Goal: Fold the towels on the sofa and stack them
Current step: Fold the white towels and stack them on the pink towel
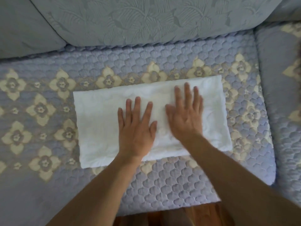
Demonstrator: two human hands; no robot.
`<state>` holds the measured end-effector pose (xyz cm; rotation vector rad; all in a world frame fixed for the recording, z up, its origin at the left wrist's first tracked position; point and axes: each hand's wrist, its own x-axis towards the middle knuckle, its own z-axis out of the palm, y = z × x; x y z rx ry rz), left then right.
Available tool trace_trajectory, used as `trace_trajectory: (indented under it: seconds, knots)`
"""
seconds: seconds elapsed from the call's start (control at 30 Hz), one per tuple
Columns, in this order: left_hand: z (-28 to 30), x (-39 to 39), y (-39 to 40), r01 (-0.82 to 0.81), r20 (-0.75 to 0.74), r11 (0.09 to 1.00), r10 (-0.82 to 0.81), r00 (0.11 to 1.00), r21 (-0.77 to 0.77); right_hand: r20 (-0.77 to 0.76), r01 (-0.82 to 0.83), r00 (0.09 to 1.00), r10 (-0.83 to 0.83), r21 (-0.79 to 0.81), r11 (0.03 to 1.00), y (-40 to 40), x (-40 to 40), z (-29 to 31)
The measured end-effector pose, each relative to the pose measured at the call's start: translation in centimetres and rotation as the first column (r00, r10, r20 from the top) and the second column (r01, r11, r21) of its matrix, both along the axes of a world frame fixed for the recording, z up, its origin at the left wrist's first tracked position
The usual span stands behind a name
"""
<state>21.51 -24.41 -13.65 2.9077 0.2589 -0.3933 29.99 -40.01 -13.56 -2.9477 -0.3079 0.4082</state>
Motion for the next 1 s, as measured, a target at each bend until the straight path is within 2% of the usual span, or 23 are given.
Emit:
trace_trajectory:
  seconds: [0.1, 0.17, 0.27, 0.37, 0.43, 0.47, 0.53, 0.57, 0.6, 0.67, 0.73, 0.77, 0.8, 0.87, 0.9, 0.97, 1.0]
  knots:
    - [-3.1, 2.9, 1.5, -0.096, 0.003, 0.995, 0.096, 0.995, 0.04, 0.034, 0.106, 0.994, -0.104, -0.083, 0.991, -4.3, 4.0, -3.3]
    - [-4.2, 2.6, 3.7, -0.134, 0.016, 0.989, 0.134, 0.991, 0.058, 0.059, 0.08, 0.996, -0.074, -0.1, 0.992, -5.1, 4.8, -4.3]
    - [-4.8, -0.2, 7.9, -0.276, -0.02, 0.96, 0.278, 0.96, 0.047, 0.054, 0.046, 0.998, -0.04, -0.106, 0.993, -5.1, 3.9, -4.4]
    - [-4.8, -1.7, 12.5, -0.269, -0.097, 0.962, 0.272, 0.957, 0.038, 0.029, 0.107, 0.994, -0.105, -0.074, 0.992, -5.2, 4.7, -4.0]
    - [-4.5, -1.2, 14.3, -0.226, -0.133, 0.974, 0.224, 0.966, 0.001, 0.038, 0.266, 0.963, -0.267, 0.033, 0.963, -3.6, 5.6, -2.4]
    - [-4.3, -0.9, 14.7, -0.225, -0.136, 0.974, 0.22, 0.966, -0.018, 0.044, 0.309, 0.947, -0.318, 0.144, 0.94, -2.2, 5.4, -1.3]
    - [-3.4, -0.7, 14.8, -0.218, -0.059, 0.973, 0.214, 0.975, -0.072, 0.018, 0.225, 0.965, -0.261, 0.449, 0.865, 2.5, 3.3, 1.6]
    - [-3.1, -0.9, 14.7, -0.248, 0.017, 0.962, 0.252, 0.968, -0.114, -0.041, 0.175, 0.981, -0.188, 0.598, 0.783, 5.2, 1.6, 2.9]
    - [-2.8, -1.3, 14.7, -0.339, 0.067, 0.923, 0.356, 0.932, -0.181, -0.118, 0.163, 0.987, -0.113, 0.711, 0.684, 7.7, 0.0, 3.5]
    - [-1.6, -1.9, 14.6, -0.549, 0.046, 0.73, 0.616, 0.786, -0.406, -0.246, 0.223, 0.968, -0.041, 0.779, 0.587, 11.0, -1.8, 2.1]
    - [-2.1, -2.9, 15.1, -0.681, -0.084, 0.484, 0.779, 0.622, -0.549, -0.306, 0.304, 0.946, -0.106, 0.73, 0.612, 12.0, -1.6, -0.9]
    - [-2.0, -3.2, 15.4, -0.724, -0.152, 0.412, 0.805, 0.574, -0.554, -0.292, 0.304, 0.948, -0.129, 0.7, 0.647, 12.0, -1.4, -2.3]
    - [-2.3, -3.5, 15.9, -0.746, -0.212, 0.392, 0.794, 0.57, -0.539, -0.269, 0.295, 0.952, -0.144, 0.69, 0.661, 11.8, -1.2, -3.3]
    - [-2.5, -4.0, 17.2, -0.749, -0.353, 0.319, 0.731, 0.584, -0.58, -0.266, 0.304, 0.952, -0.154, 0.736, 0.605, 11.5, -1.5, -3.2]
    - [-2.2, -4.2, 17.6, -0.735, -0.427, 0.233, 0.687, 0.588, -0.636, -0.284, 0.309, 0.949, -0.134, 0.768, 0.562, 11.2, -2.3, -2.2]
    - [-1.5, -4.1, 18.3, -0.705, -0.568, 0.0, 0.592, 0.571, -0.709, -0.302, 0.308, 0.948, -0.097, 0.804, 0.509, 10.2, -5.5, 0.1]
    - [-0.7, -3.9, 18.5, -0.706, -0.617, -0.069, 0.552, 0.562, -0.705, -0.311, 0.313, 0.946, -0.088, 0.81, 0.496, 9.4, -7.6, 0.9]
